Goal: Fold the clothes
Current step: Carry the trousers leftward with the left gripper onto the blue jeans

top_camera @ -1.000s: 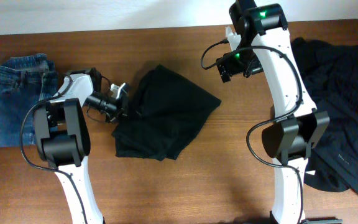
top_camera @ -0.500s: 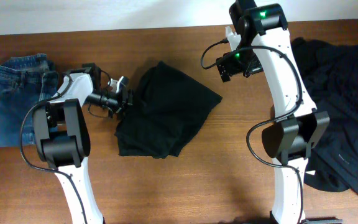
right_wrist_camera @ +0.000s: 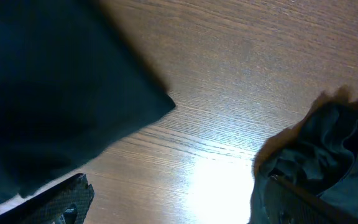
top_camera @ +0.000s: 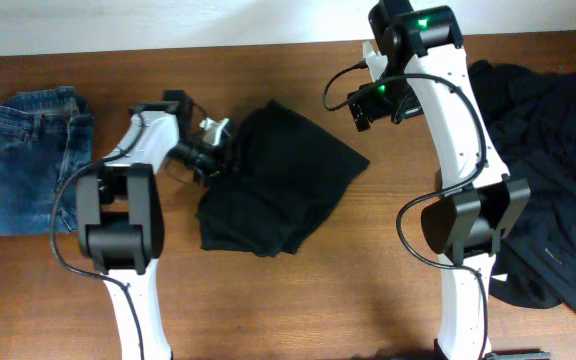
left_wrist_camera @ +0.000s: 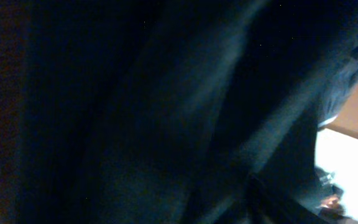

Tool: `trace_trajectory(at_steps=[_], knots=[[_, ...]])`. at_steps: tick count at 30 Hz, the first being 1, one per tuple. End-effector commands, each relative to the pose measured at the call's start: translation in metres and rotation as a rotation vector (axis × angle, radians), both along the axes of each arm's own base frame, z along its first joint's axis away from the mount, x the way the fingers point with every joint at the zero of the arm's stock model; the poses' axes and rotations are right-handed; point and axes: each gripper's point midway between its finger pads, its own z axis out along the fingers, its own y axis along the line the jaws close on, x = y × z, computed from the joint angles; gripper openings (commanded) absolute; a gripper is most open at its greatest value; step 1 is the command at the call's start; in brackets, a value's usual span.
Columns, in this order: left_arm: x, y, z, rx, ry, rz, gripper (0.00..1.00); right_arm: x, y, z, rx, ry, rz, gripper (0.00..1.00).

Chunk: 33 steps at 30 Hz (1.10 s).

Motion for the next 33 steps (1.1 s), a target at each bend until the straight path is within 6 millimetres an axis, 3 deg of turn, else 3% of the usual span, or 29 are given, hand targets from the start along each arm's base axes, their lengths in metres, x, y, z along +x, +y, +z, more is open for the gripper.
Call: trace_trajectory(at_steps=[1,4,6,9,13,19,22,28,29,31,33], knots=[[-0.028,0.004,-0.056,0.181,0.048,-0.125,0.4,-0.001,-0.001,0.003,0.007,-0.003,0.003,0.93],[-0.031,-0.004,-0.057,0.181,0.047,-0.146,0.08,-0.001,-0.001,0.003,0.006,-0.003,0.003,0.93],[-0.032,-0.007,-0.057,0.177,0.035,-0.168,0.0,-0.001,-0.001,0.003,0.006,-0.003,0.003,0.93],[-0.034,-0.007,-0.057,0.174,0.03,-0.185,0.0,-0.001,-0.001,0.003,0.006,-0.002,0.003,0.93],[-0.03,0.005,-0.039,0.198,0.006,-0.213,0.0,-0.002,-0.001,0.003,0.006,0.0,0.003,0.93],[0.008,0.074,0.031,0.45,-0.173,-0.084,0.0,-0.003,-0.001,0.002,0.005,0.003,0.003,0.93],[0.018,0.108,0.071,0.518,-0.265,-0.004,0.0,-0.002,-0.001,0.002,0.005,0.003,0.003,0.93],[0.02,0.188,0.138,0.642,-0.396,0.185,0.0,-0.002,-0.001,0.003,0.005,0.002,0.003,0.93],[0.019,0.211,0.152,0.678,-0.427,0.231,0.0,-0.002,-0.001,0.002,0.005,0.003,0.003,0.93],[0.018,0.245,0.165,0.74,-0.45,0.31,0.0,-0.003,-0.001,0.002,0.005,0.003,0.003,0.93],[0.016,0.267,0.168,0.78,-0.449,0.355,0.0,-0.003,-0.001,0.002,0.005,0.003,0.003,0.93]])
